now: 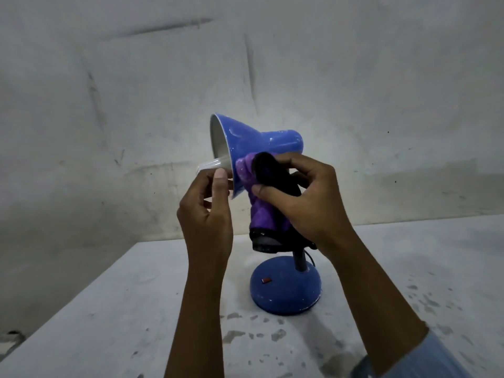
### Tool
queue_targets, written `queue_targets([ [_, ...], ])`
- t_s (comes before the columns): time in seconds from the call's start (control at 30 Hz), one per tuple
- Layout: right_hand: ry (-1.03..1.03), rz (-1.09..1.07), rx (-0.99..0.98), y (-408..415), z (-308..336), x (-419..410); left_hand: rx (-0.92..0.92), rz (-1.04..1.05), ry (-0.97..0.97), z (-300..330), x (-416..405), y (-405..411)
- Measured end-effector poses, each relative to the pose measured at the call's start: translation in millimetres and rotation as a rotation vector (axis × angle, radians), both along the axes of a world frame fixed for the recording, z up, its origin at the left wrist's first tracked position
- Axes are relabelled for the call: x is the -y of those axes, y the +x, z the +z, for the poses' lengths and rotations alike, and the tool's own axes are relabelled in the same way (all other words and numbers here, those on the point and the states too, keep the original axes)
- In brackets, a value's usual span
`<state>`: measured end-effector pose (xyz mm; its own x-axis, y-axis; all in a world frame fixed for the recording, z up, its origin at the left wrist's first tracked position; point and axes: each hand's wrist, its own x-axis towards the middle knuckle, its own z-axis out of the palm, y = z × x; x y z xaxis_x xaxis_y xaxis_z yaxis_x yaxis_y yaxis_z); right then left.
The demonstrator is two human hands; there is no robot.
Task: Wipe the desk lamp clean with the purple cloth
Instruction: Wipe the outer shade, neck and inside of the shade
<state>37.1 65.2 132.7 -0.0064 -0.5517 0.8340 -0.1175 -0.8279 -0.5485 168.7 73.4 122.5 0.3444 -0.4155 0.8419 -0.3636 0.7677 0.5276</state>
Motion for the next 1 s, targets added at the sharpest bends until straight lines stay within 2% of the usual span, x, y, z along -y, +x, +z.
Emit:
queue_targets([
  [0.07, 0.014, -0.005, 0.013, -1.9, -1.5, 2.4, 0.024, -0.031, 0.004, 0.5, -1.4, 0.4],
  [0.2, 0.127, -0.148, 0.177, -12.0, -6.0, 12.0, 0.032, -0.070, 0.018, 0.0, -1.9, -2.5],
  [0.37, 0.200, -0.177, 0.201, -13.7, -7.8, 15.2, 0.011, -0.059, 0.011, -1.3, -0.8, -2.7],
  [0.47, 0.134, -0.005, 0.155, -7.3, -5.2, 8.8, 0.025, -0.067, 0.000, -1.6, -1.1, 0.3],
  [0.53, 0.116, 0.142, 0.034, -6.1, -5.0, 5.7, 0.033, -0.077, -0.010, -1.4, -1.5, 1.2],
  [0.63, 0.092, 0.136, -0.115, -3.2, -10.0, 8.1, 0.040, -0.083, -0.014, -1.4, -1.4, -0.6],
  [0.77, 0.191, 0.086, 0.085, -2.4, -18.8, 19.0, 0.033, -0.074, 0.000, -2.2, -0.2, 1.9],
  [0.9, 0.307, -0.060, 0.356, -11.6, -19.3, 26.2, 0.043, -0.044, -0.012, -1.9, -0.7, 1.5],
  [1.0, 0.352, -0.012, 0.429, -13.8, -16.0, 24.6, 0.044, -0.038, -0.009, -2.1, 0.0, -0.3],
])
